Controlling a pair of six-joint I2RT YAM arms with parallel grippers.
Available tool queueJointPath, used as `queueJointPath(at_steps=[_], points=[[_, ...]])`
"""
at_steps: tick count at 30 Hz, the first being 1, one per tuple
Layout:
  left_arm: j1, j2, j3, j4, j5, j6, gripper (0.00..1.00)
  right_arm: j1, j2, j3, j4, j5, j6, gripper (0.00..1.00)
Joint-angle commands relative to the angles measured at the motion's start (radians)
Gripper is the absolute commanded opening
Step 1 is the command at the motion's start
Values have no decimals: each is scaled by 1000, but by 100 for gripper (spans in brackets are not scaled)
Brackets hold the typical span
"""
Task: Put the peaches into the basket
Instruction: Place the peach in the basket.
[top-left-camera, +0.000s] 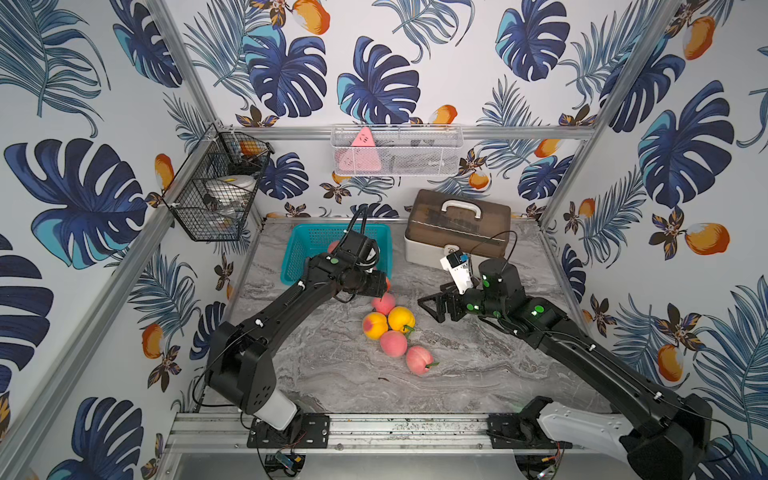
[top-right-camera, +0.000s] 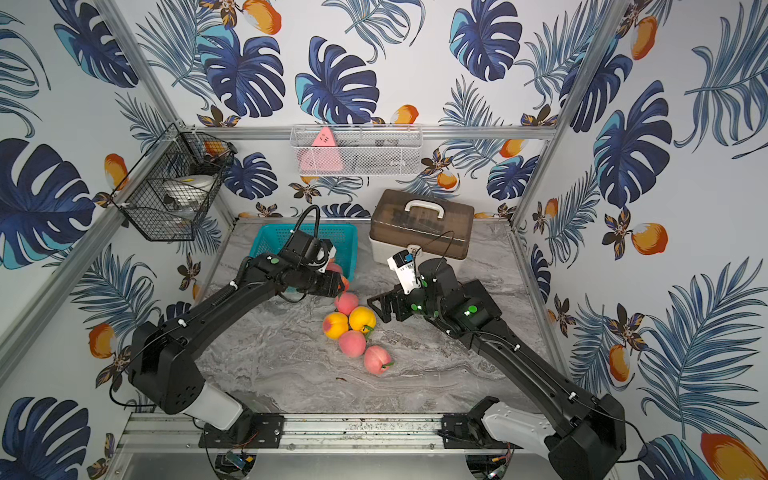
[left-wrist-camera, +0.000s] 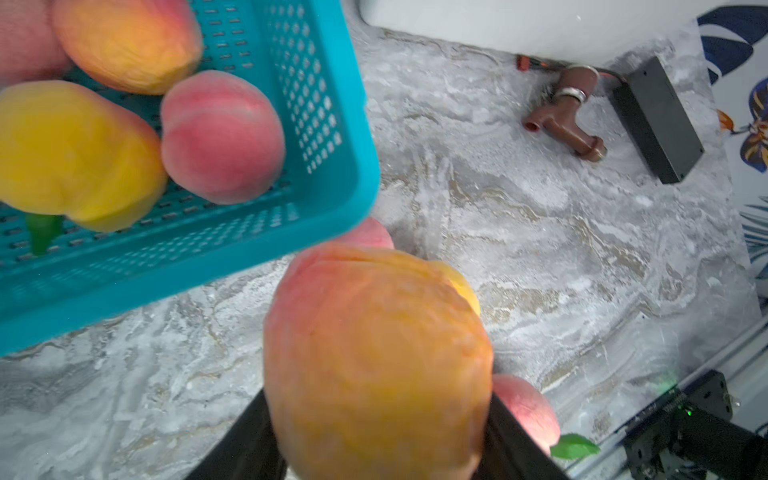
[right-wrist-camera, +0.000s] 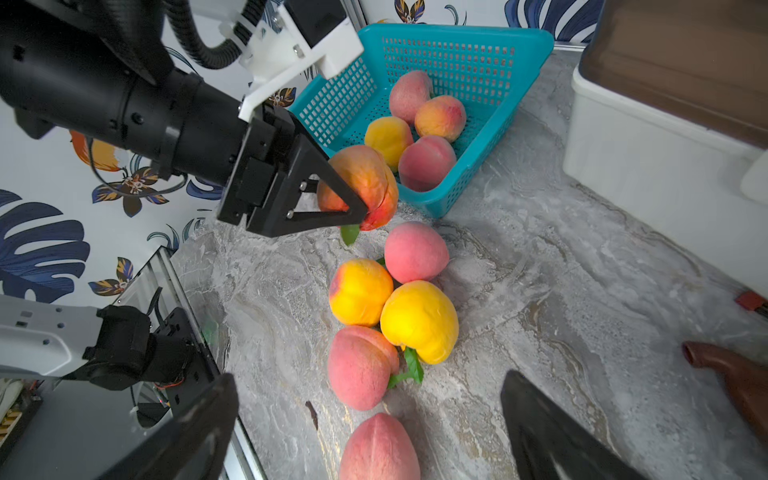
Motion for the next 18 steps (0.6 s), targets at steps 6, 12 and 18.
queueJointPath(at_steps=[6, 12, 18], points=[[113, 68, 83, 47, -48, 32, 55, -18, 134, 103, 33, -45, -32, 100], [153, 95, 111, 75, -115, 27, 55, -30, 219, 184, 74, -68, -39, 100], [193, 107, 97, 147, -162, -13, 56, -30, 286, 253, 77, -109, -59, 100]])
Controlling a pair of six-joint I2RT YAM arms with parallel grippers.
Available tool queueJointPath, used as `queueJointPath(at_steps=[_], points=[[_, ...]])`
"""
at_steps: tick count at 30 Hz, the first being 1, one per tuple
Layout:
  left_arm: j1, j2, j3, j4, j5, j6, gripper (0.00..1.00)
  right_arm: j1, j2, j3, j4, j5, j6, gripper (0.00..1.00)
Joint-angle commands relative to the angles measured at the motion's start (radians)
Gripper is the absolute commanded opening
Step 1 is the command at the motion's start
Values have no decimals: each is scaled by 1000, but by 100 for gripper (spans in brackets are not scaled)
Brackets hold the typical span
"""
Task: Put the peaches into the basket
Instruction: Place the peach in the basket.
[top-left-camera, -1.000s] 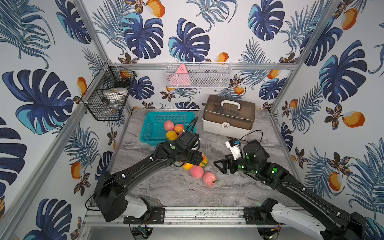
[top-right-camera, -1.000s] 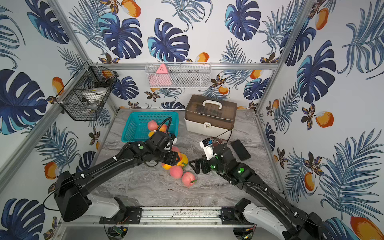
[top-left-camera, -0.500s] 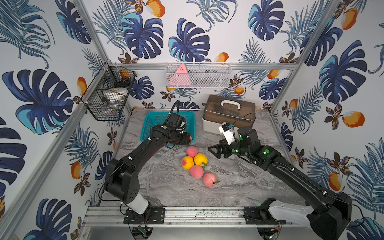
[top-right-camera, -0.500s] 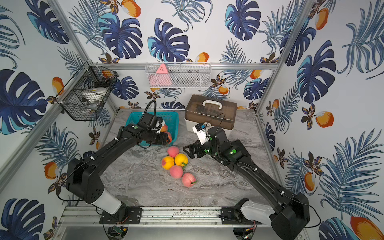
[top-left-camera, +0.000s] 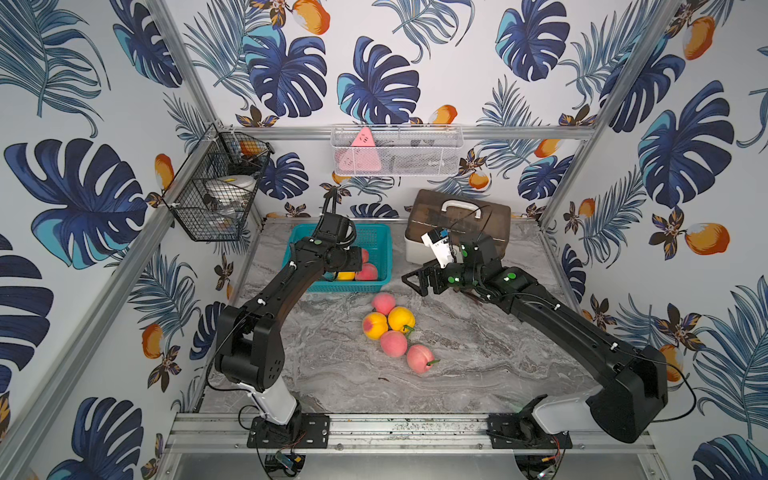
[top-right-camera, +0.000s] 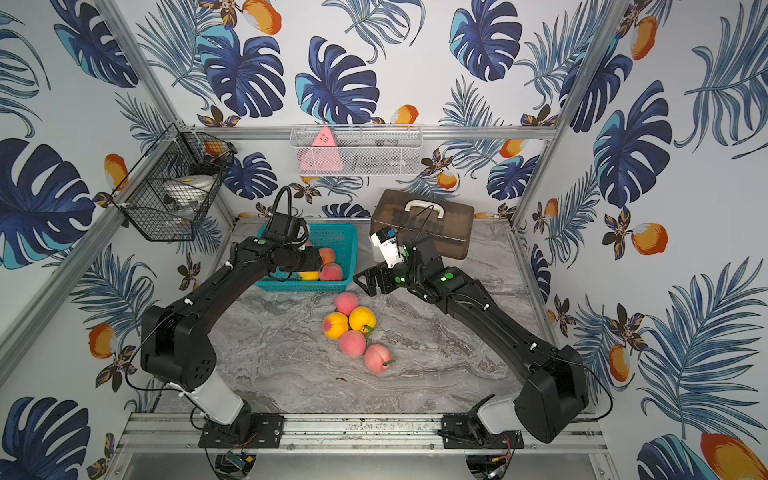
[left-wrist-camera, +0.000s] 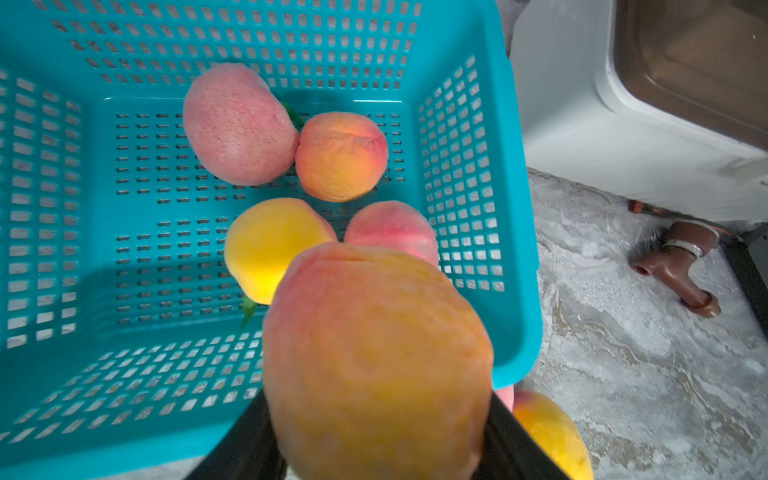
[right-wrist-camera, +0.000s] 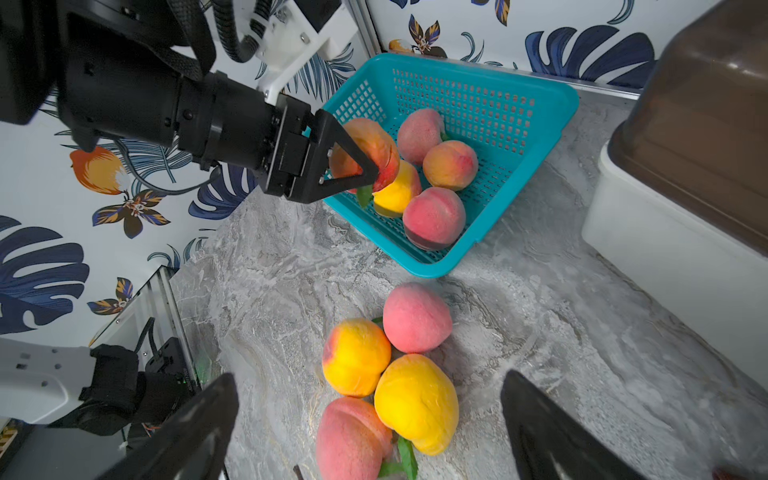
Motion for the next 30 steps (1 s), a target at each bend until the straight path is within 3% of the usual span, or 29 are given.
queueJointPath(at_steps=[1, 14, 30], points=[[14, 1, -5, 73, -61, -29, 56, 1, 15, 23, 33, -35, -16, 100], [32, 53, -33, 172, -291, -39, 56, 1, 51, 30, 56, -84, -25, 100], [88, 176, -11, 213, -359, -62, 56, -9, 96, 41, 67, -129, -34, 100]])
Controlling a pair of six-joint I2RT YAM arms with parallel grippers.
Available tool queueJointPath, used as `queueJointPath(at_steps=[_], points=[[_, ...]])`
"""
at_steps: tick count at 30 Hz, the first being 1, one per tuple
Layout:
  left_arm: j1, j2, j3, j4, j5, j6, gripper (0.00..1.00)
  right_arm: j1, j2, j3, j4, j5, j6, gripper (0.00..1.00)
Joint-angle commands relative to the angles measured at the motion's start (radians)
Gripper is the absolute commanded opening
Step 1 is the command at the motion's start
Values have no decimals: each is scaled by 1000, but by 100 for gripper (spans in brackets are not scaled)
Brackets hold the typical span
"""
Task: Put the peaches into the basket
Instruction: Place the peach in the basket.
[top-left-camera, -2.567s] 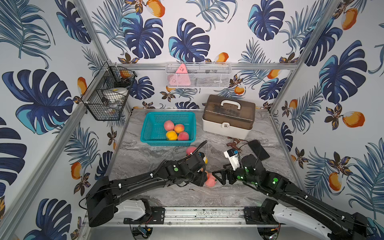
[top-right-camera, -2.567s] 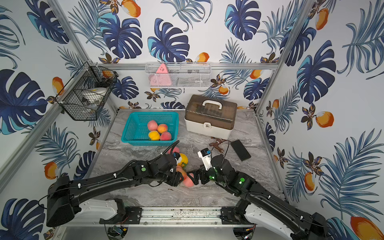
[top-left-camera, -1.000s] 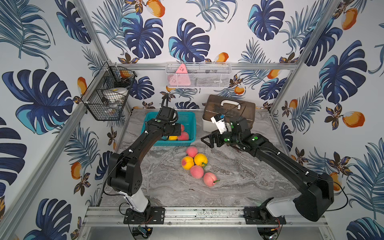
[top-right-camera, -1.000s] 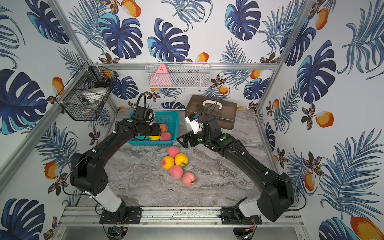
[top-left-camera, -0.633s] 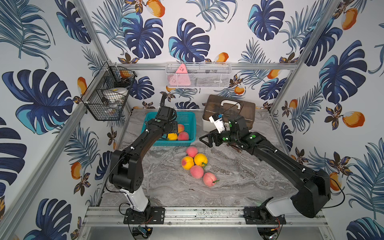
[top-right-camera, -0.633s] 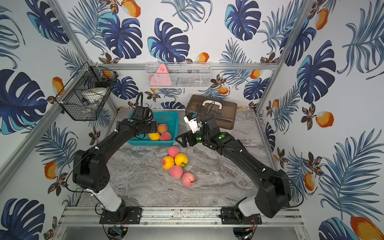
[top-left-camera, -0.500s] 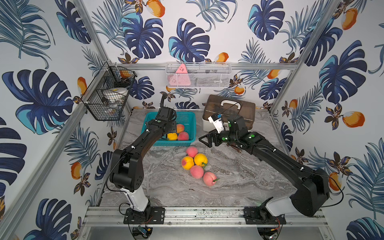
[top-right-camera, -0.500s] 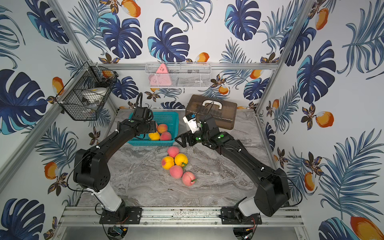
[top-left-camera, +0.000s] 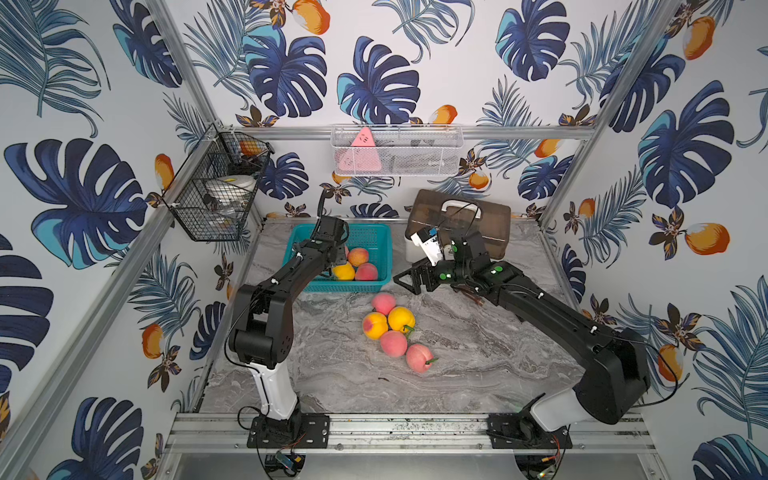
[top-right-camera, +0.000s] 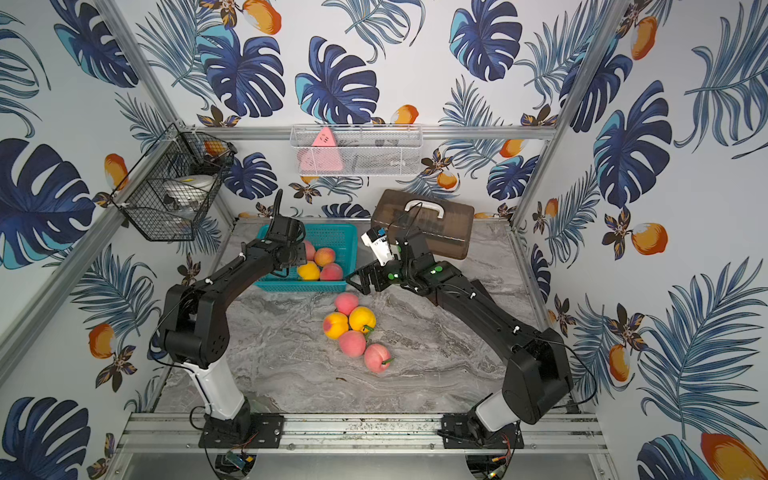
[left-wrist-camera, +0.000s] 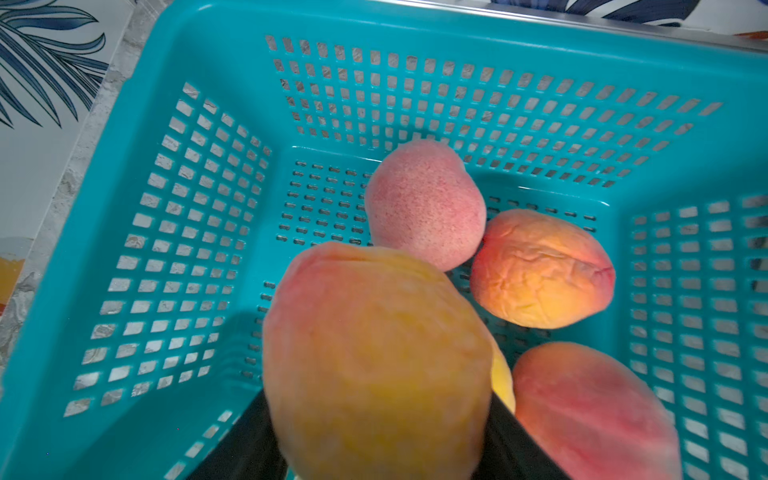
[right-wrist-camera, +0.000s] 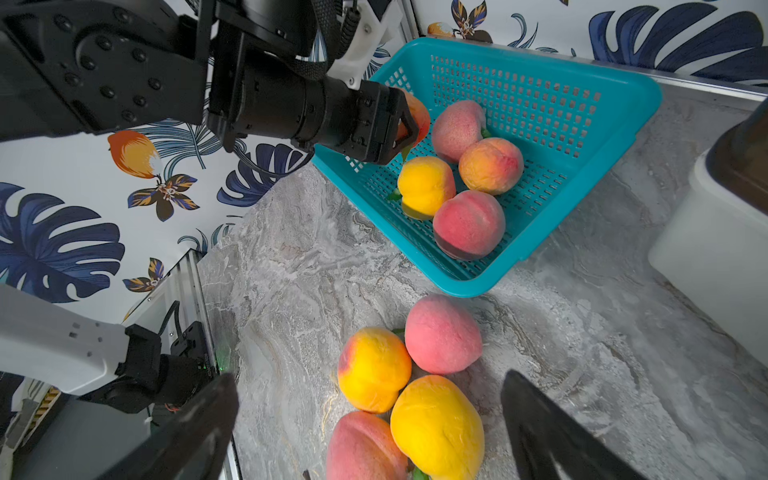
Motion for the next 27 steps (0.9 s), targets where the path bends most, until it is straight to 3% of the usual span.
queueJointPath(at_steps=[1, 27], points=[[12, 7, -2, 34, -31, -22, 56, -6, 0, 6, 27, -19, -10, 100], [72, 140, 5, 37, 26, -52, 58, -46, 10, -23, 51, -67, 7, 100]])
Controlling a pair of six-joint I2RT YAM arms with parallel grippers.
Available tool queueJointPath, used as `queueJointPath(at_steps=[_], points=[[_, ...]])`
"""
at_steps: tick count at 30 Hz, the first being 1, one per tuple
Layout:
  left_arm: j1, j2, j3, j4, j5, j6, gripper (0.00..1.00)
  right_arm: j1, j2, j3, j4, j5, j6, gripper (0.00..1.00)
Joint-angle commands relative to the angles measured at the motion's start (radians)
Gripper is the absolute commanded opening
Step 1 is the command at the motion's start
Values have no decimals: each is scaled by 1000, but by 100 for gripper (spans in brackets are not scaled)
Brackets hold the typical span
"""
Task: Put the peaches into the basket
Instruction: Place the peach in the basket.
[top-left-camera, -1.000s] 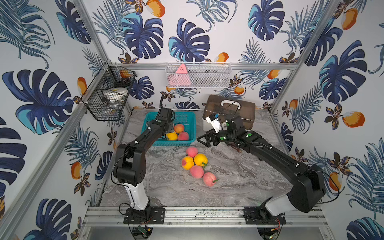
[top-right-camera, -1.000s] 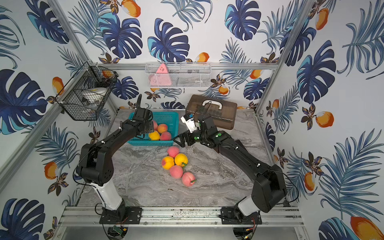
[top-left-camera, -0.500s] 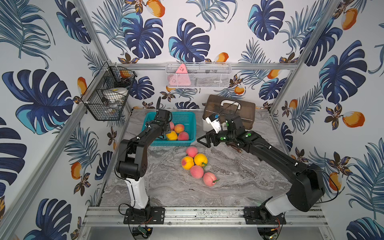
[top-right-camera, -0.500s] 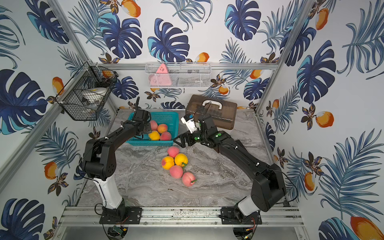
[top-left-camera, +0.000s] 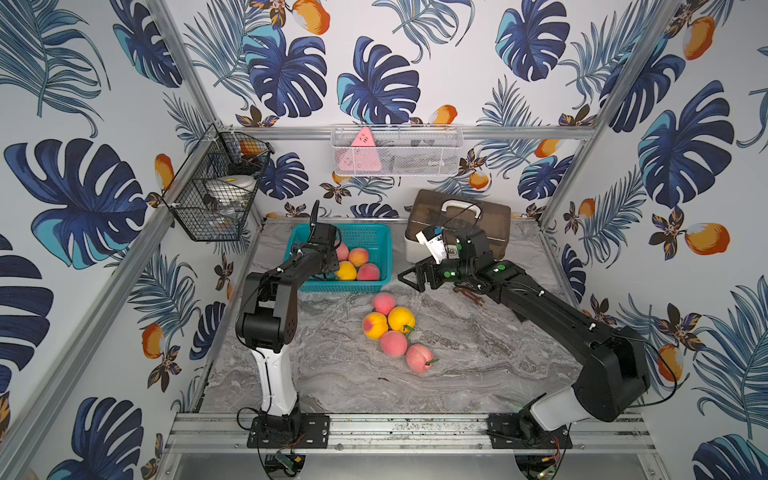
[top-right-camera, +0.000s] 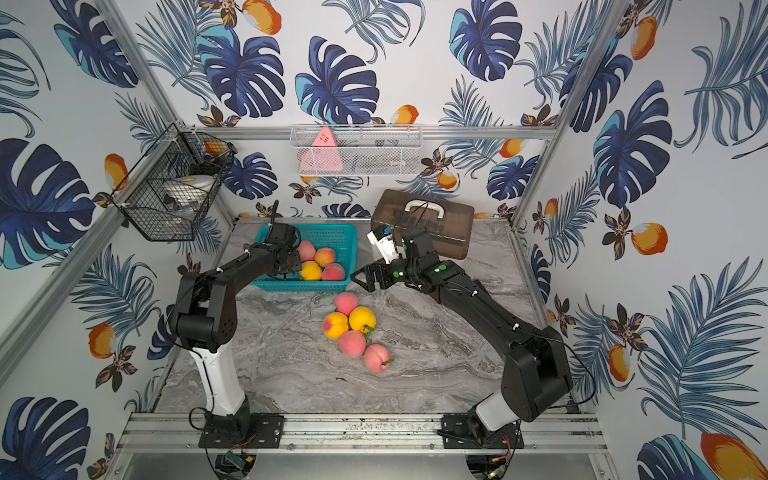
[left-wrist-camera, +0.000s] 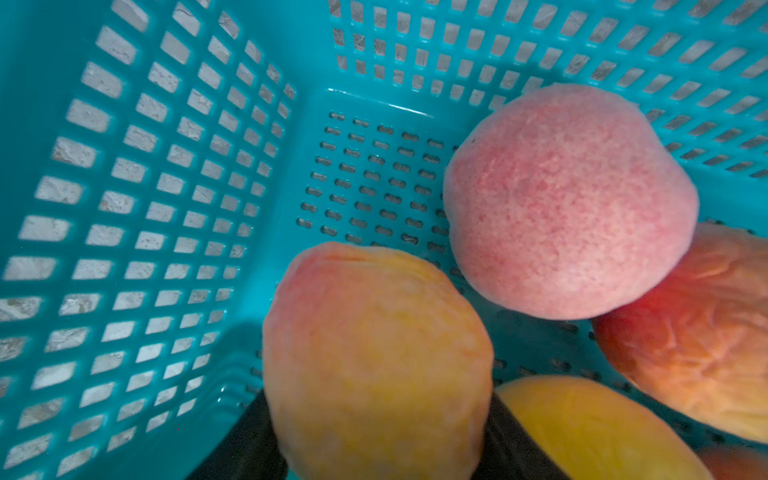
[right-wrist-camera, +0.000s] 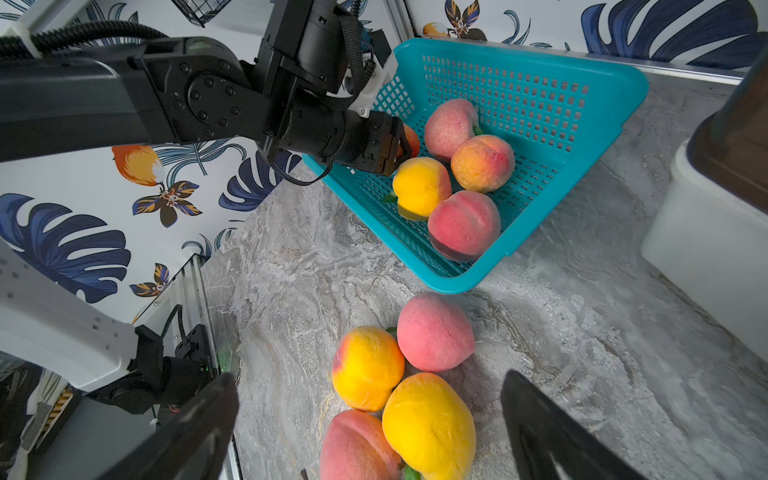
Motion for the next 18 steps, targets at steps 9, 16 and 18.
queueJointPath(at_steps=[9, 16, 18], points=[[2, 27, 12, -2, 17, -15, 62, -3, -3, -6, 25, -15, -2, 100], [2, 19, 20, -12, 33, -14, 77, -3, -6, -7, 21, -11, -2, 100], [2, 13, 20, -12, 37, -16, 80, -5, -9, -6, 20, -11, 0, 100]])
